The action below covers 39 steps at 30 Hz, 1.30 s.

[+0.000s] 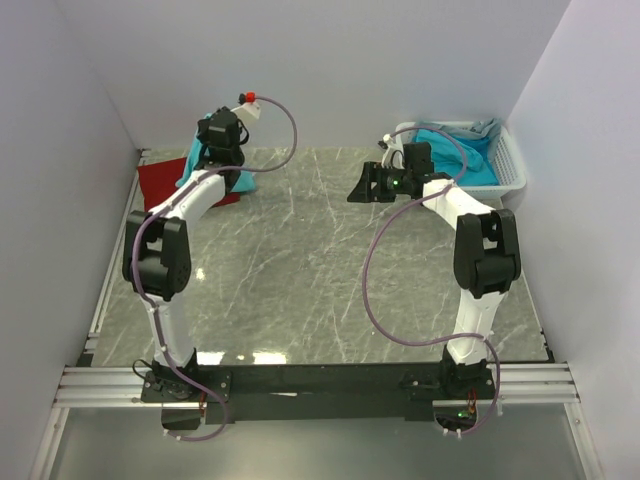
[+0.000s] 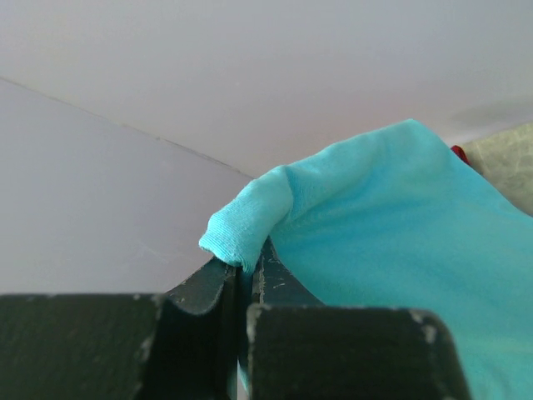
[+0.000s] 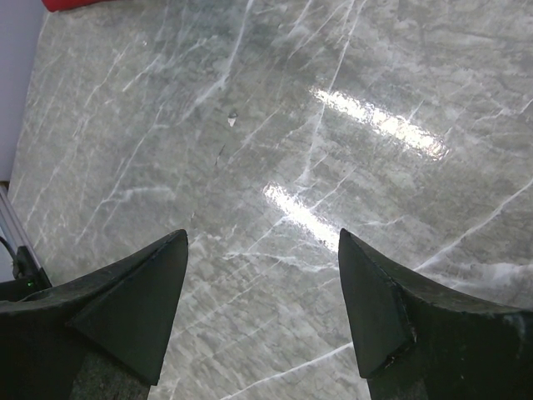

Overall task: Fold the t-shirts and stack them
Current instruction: Neatly place the folded tshirt to the corner

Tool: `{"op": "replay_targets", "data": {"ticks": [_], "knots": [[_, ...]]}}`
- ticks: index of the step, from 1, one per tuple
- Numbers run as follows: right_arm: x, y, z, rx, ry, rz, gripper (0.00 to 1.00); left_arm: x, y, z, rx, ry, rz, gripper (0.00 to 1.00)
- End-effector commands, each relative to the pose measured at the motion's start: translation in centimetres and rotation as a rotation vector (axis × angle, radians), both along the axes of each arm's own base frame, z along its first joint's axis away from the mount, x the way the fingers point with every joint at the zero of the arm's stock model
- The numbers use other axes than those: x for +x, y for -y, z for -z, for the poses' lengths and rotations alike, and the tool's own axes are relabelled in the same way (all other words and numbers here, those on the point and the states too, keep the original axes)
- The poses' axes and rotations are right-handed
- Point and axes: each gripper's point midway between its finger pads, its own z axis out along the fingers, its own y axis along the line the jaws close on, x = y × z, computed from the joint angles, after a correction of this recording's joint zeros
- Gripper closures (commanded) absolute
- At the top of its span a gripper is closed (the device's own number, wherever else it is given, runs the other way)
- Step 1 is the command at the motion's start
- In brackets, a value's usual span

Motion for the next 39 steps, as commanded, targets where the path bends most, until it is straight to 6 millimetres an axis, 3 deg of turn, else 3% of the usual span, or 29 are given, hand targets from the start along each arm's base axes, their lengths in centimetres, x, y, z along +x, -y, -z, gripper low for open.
{"op": "replay_targets", "data": {"ticks": [1, 7, 17, 32, 39], "knots": [[0.6, 0.0, -1.0, 0.021, 0.035, -0.004, 0.20, -0.9, -1.3, -6.2, -0.028, 0.140, -0.003, 1.00], [0.6, 0.0, -0.8, 0.021, 0.029, -0.003, 0.20, -1.0, -2.2, -5.7, -0.045, 0.129, 0.004, 1.00], [0.5, 0.1, -1.0, 0.025, 0.033, -0.003, 0.19, -0.7, -4.2, -2.2, -0.077, 0.079, -0.017, 1.00], [0.5, 0.2, -1.0, 0.033, 0.027, -0.003, 0.18, 0.6, -6.3, -3.5, -0.114, 0.105, -0.016, 1.00], [0.4, 0.2, -0.8, 0.038, 0.018, -0.004, 0.17, 1.2, -8.1, -1.7, -0.140, 0.083, -0.035, 1.00]]}}
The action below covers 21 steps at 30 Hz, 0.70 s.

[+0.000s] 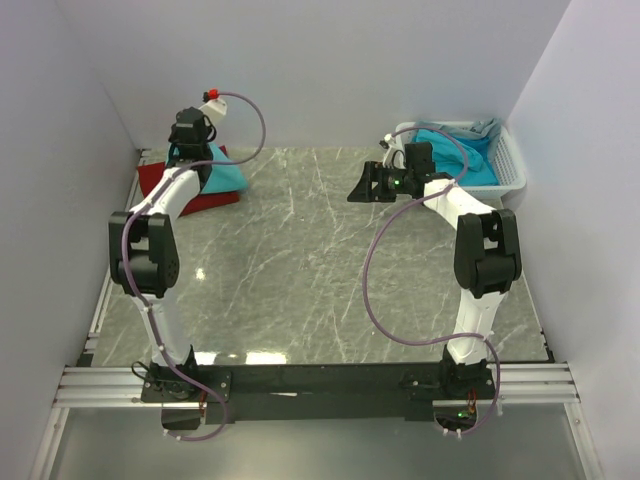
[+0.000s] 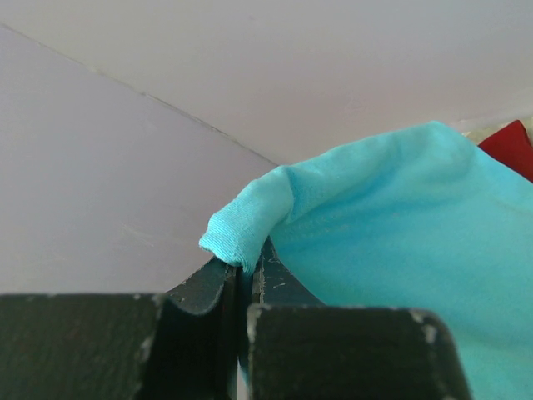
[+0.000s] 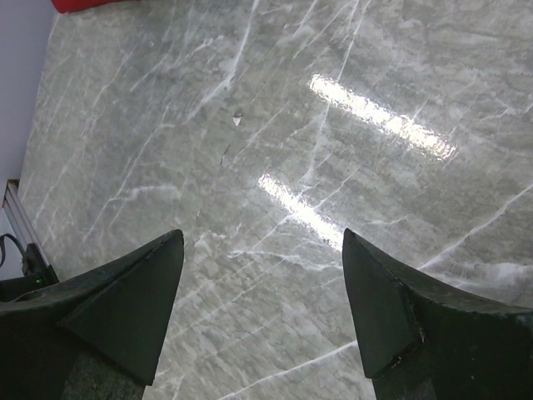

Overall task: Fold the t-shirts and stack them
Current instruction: Neatly place the folded tshirt to the corner

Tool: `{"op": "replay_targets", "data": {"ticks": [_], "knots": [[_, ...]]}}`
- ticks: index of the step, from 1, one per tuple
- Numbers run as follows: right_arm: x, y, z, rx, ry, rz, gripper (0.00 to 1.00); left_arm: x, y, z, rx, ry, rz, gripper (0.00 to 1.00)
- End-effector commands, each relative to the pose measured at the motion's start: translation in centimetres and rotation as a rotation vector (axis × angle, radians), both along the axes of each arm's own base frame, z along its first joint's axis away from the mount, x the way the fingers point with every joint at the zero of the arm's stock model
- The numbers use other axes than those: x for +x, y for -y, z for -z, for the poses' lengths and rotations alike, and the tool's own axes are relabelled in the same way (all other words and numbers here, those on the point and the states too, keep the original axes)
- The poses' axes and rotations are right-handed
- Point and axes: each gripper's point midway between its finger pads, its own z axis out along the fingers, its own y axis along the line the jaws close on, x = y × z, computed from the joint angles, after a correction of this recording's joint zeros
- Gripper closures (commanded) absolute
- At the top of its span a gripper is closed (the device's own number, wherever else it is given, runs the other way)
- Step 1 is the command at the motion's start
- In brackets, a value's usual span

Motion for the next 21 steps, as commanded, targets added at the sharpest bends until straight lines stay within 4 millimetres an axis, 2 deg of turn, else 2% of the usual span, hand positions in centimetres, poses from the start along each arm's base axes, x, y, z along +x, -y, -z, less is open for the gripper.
{"op": "replay_targets", "data": {"ticks": [1, 4, 6, 7, 8, 9, 10, 11, 13, 14, 15, 16, 18, 19, 21], "knots": [[0.4, 0.1, -0.6, 0.020, 0.025, 0.001, 0.17, 0.9, -1.6, -2.3, -0.050, 0.090, -0.014, 1.00], [0.4, 0.1, -0.6, 0.020, 0.022, 0.000, 0.16, 1.3, -3.0, -1.2, -0.064, 0.075, -0.029, 1.00], [0.4, 0.1, -0.6, 0.022, 0.022, 0.001, 0.16, 1.7, -3.3, -0.9, -0.083, 0.077, -0.025, 1.00], [0.4, 0.2, -0.5, 0.022, 0.019, 0.003, 0.16, 1.9, -4.9, 0.0, -0.091, 0.070, -0.050, 1.00], [0.4, 0.2, -0.5, 0.022, 0.017, 0.002, 0.16, 2.1, -5.6, 0.4, -0.096, 0.070, -0.061, 0.91], [0.4, 0.2, -0.5, 0.022, 0.017, 0.002, 0.16, 2.1, -6.5, 0.8, -0.130, 0.092, -0.089, 0.74], [0.4, 0.2, -0.6, 0.024, 0.019, 0.001, 0.16, 1.7, -9.0, 2.1, -0.152, 0.100, -0.180, 0.53], [0.3, 0.2, -0.7, 0.024, 0.020, 0.001, 0.16, 1.6, -10.3, 1.7, -0.176, 0.143, -0.234, 0.24], [0.3, 0.4, -1.0, 0.024, 0.024, 0.003, 0.16, 1.1, -12.2, 1.8, -0.229, 0.183, -0.319, 0.11], [0.3, 0.5, -0.9, 0.026, 0.026, 0.004, 0.16, 0.5, -13.2, 0.5, -0.231, 0.219, -0.384, 0.02], [0.4, 0.5, -0.9, 0.024, 0.028, 0.006, 0.15, 0.4, -13.2, -0.4, -0.265, 0.260, -0.407, 0.01], [0.5, 0.6, -0.9, 0.023, 0.030, 0.007, 0.15, 0.2, -13.3, -3.0, -0.288, 0.316, -0.410, 0.00], [0.5, 0.6, -0.9, 0.023, 0.028, 0.006, 0.15, -0.3, -12.7, -5.7, -0.358, 0.377, -0.399, 0.01], [0.6, 0.6, -0.8, 0.023, 0.025, 0.006, 0.15, -0.3, -12.5, -7.6, -0.386, 0.416, -0.383, 0.01], [0.5, 0.6, -0.7, 0.026, 0.021, 0.004, 0.15, -0.7, -11.4, -9.3, -0.475, 0.439, -0.335, 0.01]]}}
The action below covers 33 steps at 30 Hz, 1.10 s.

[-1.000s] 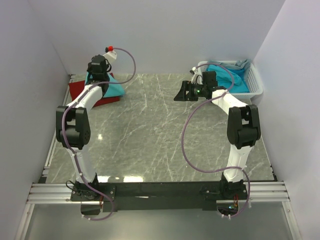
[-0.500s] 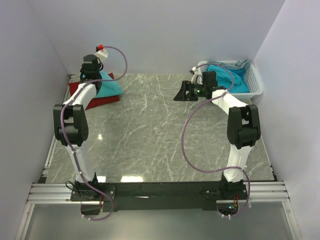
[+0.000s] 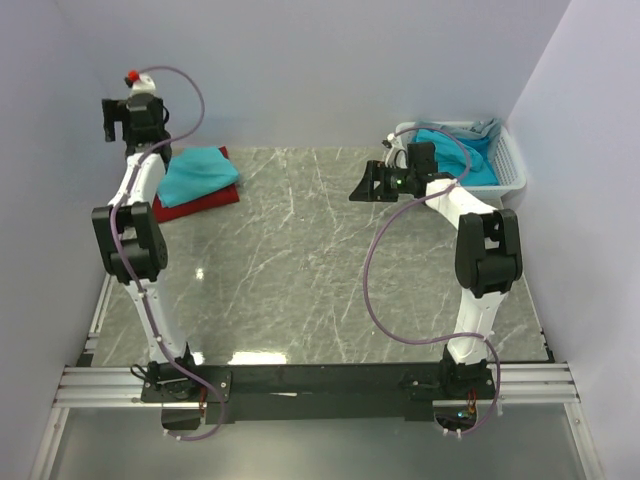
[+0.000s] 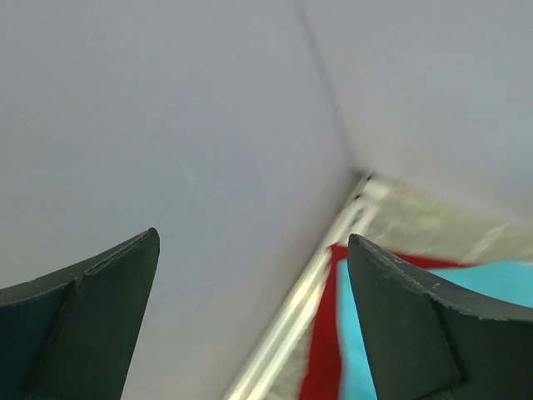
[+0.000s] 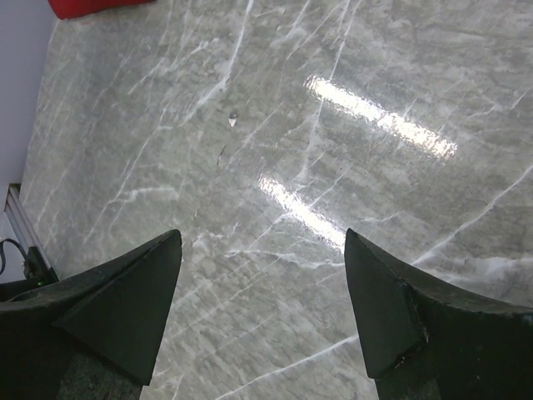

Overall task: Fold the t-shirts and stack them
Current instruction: Neatly place the folded tshirt to the corner

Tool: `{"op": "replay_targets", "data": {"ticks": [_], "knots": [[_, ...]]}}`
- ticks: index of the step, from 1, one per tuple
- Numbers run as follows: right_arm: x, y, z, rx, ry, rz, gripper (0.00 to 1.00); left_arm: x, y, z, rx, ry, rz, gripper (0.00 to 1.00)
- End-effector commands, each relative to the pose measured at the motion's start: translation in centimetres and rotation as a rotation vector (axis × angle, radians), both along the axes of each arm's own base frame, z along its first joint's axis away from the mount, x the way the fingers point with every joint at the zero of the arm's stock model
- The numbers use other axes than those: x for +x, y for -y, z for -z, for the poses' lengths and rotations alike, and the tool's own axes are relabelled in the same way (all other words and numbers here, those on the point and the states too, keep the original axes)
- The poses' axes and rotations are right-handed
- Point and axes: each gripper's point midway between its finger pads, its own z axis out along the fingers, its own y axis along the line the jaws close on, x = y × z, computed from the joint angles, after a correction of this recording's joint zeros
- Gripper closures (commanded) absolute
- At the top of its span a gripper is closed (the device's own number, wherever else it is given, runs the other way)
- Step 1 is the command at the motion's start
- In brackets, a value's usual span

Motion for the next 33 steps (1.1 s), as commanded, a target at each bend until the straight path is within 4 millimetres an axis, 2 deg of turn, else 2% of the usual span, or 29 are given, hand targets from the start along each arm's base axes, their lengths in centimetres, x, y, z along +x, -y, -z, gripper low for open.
{"op": "replay_targets", "data": {"ticks": [1, 2, 3, 5, 6, 7, 9, 10, 11, 12, 13, 14, 15, 16, 17, 19, 20, 23, 24, 27, 31, 32, 33], "knots": [[0.3, 0.1, -0.6, 0.020, 0.024, -0.009, 0.14, -1.3, 3.1, -10.2, -0.163, 0.280, 0.063, 0.00], [0.3, 0.0, -0.6, 0.020, 0.026, -0.013, 0.14, -1.5, 4.0, -9.3, -0.216, 0.254, 0.096, 0.01], [0.3, 0.1, -0.6, 0.016, 0.029, -0.013, 0.14, -1.1, 5.8, -8.6, -0.325, 0.270, 0.168, 0.01], [0.2, 0.0, -0.4, 0.009, 0.030, -0.027, 0.14, -2.4, 7.6, -5.5, -0.436, 0.182, 0.207, 0.03], [0.2, 0.2, -0.4, 0.009, 0.031, -0.028, 0.14, -2.9, 8.7, -4.8, -0.521, 0.186, 0.223, 0.04], [0.1, 0.1, -0.2, 0.012, 0.023, -0.031, 0.13, -3.9, 9.2, -1.5, -0.581, 0.119, 0.201, 0.04], [0.0, 0.2, -0.2, 0.020, 0.021, -0.031, 0.13, -5.5, 9.7, 0.9, -0.723, 0.123, 0.130, 0.08], [-0.1, 0.1, -0.4, 0.023, 0.024, -0.034, 0.13, -7.1, 10.4, 2.8, -0.791, 0.090, 0.120, 0.09], [0.0, 0.2, -0.5, 0.024, 0.027, -0.032, 0.12, -8.0, 10.5, 3.6, -0.829, 0.094, 0.098, 0.14], [-0.1, 0.1, -0.7, 0.026, 0.030, -0.035, 0.12, -9.3, 10.2, 2.5, -0.908, 0.182, 0.050, 0.15], [0.0, 0.2, -0.7, 0.027, 0.033, -0.033, 0.12, -10.5, 10.9, 5.1, -0.976, 0.172, 0.054, 0.17], [0.0, 0.3, -0.8, 0.030, 0.032, -0.032, 0.12, -11.3, 10.8, 5.7, -1.025, 0.194, 0.034, 0.20], [0.0, 0.2, -0.6, 0.032, 0.026, -0.033, 0.12, -12.2, 10.2, 5.1, -1.114, 0.278, -0.012, 0.24], [0.0, 0.2, -0.6, 0.035, 0.025, -0.034, 0.12, -13.1, 11.1, 7.2, -1.190, 0.254, -0.004, 0.26], [-0.2, 0.1, -0.6, 0.041, 0.019, -0.036, 0.11, -12.9, 11.0, 6.7, -1.246, 0.325, -0.009, 0.30], [-0.2, 0.1, -0.6, 0.046, 0.013, -0.035, 0.11, -13.2, 10.6, 7.5, -1.294, 0.356, -0.025, 0.33], [-0.3, 0.0, -0.6, 0.048, 0.012, -0.038, 0.11, -12.8, 10.7, 7.3, -1.315, 0.372, -0.014, 0.36], [-0.2, 0.1, -0.9, 0.047, 0.020, -0.036, 0.11, -11.7, 10.2, 7.8, -1.336, 0.380, -0.030, 0.36], [-0.3, 0.1, -0.8, 0.047, 0.018, -0.037, 0.10, -11.4, 9.9, 8.7, -1.349, 0.371, -0.050, 0.36], [-0.3, 0.1, -0.8, 0.049, 0.015, -0.037, 0.10, -10.3, 9.2, 9.5, -1.385, 0.400, -0.071, 0.36], [-0.3, 0.0, -0.6, 0.050, 0.009, -0.039, 0.09, -8.8, 8.9, 10.8, -1.430, 0.409, -0.091, 0.39], [-0.3, 0.1, -0.6, 0.049, 0.012, -0.037, 0.09, -8.5, 9.0, 11.7, -1.448, 0.399, -0.109, 0.39], [-0.3, 0.1, -0.7, 0.049, 0.012, -0.037, 0.09, -8.0, 9.1, 11.6, -1.459, 0.400, -0.099, 0.39]]}}
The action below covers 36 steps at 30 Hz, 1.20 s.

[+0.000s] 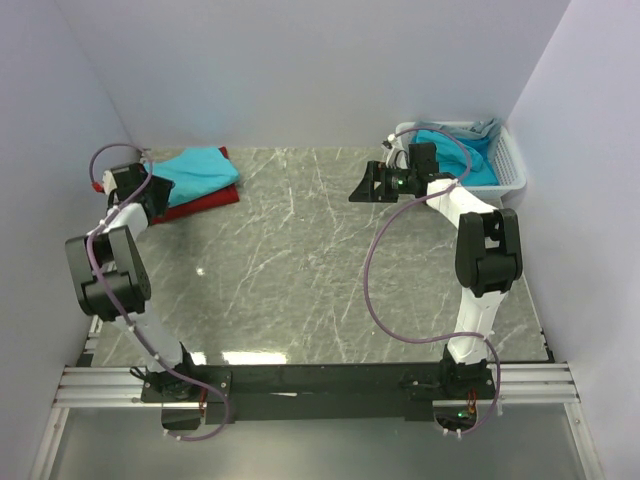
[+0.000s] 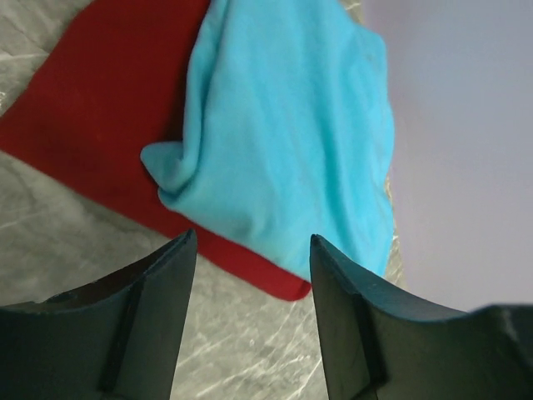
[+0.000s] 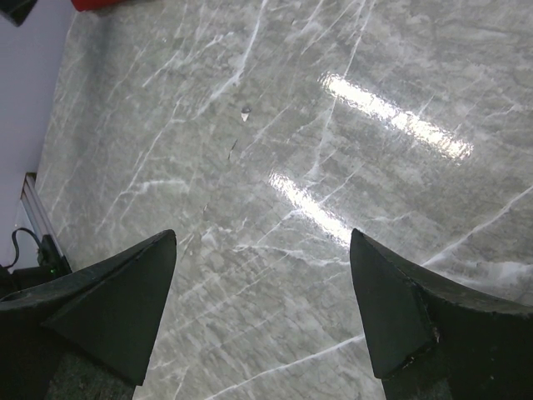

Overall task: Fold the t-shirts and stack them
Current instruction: Neatly place the folded tshirt to the corner

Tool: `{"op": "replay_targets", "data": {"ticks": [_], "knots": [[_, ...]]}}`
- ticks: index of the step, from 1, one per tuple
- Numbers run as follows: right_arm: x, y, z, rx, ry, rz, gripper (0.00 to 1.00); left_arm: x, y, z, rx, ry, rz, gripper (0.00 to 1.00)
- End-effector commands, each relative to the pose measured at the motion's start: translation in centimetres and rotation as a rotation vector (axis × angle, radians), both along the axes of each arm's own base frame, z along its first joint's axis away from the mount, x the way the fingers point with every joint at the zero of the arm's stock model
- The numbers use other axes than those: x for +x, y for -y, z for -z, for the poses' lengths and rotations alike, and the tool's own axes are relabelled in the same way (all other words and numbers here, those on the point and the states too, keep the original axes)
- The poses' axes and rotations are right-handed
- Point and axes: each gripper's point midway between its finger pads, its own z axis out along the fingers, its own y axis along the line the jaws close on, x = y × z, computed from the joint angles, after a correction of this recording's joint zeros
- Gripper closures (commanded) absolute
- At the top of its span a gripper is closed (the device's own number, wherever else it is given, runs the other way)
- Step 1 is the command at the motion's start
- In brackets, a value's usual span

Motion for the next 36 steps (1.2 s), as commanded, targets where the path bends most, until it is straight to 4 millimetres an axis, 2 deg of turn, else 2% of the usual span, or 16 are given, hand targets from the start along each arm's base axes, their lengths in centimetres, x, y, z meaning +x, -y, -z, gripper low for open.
{"op": "replay_targets", "data": {"ticks": [1, 6, 14, 18, 20, 22, 27, 30, 33, 36], "knots": [[0.2, 0.2, -0.5, 0.017, 0.021, -0.004, 0.09, 2.5, -0.3, -1.5, -0.055, 0.084, -0.010, 0.39], [0.2, 0.3, -0.3, 0.017, 0.015, -0.004, 0.09, 3.5, -0.7, -0.4, -0.068, 0.058, -0.021, 0.39], [0.3, 0.4, -0.3, 0.019, 0.014, 0.003, 0.08, 3.1, -1.3, 2.2, -0.101, 0.001, -0.062, 0.42], [0.3, 0.6, -0.2, 0.019, 0.011, 0.005, 0.08, 3.1, -1.0, 2.0, -0.103, 0.015, -0.048, 0.44], [0.3, 0.6, -0.3, 0.022, 0.012, 0.006, 0.07, 3.3, -1.1, 1.6, -0.100, 0.028, -0.032, 0.56], [0.3, 0.7, -0.3, 0.023, 0.011, 0.009, 0.07, 3.3, -1.1, 1.5, -0.100, 0.029, -0.026, 0.61], [0.3, 0.7, -0.5, 0.026, 0.016, 0.010, 0.07, 3.4, -1.4, 1.8, -0.117, 0.034, -0.005, 0.69], [0.4, 0.9, -0.7, 0.031, 0.018, 0.013, 0.07, 3.4, -1.7, 1.9, -0.121, 0.051, 0.004, 0.81], [0.4, 1.0, -0.7, 0.035, 0.012, 0.015, 0.07, 3.2, -2.1, 1.8, -0.132, 0.069, 0.016, 0.99], [0.4, 1.1, -0.6, 0.036, 0.013, 0.018, 0.07, 3.2, -2.8, 1.0, -0.116, 0.085, 0.025, 1.00]]}}
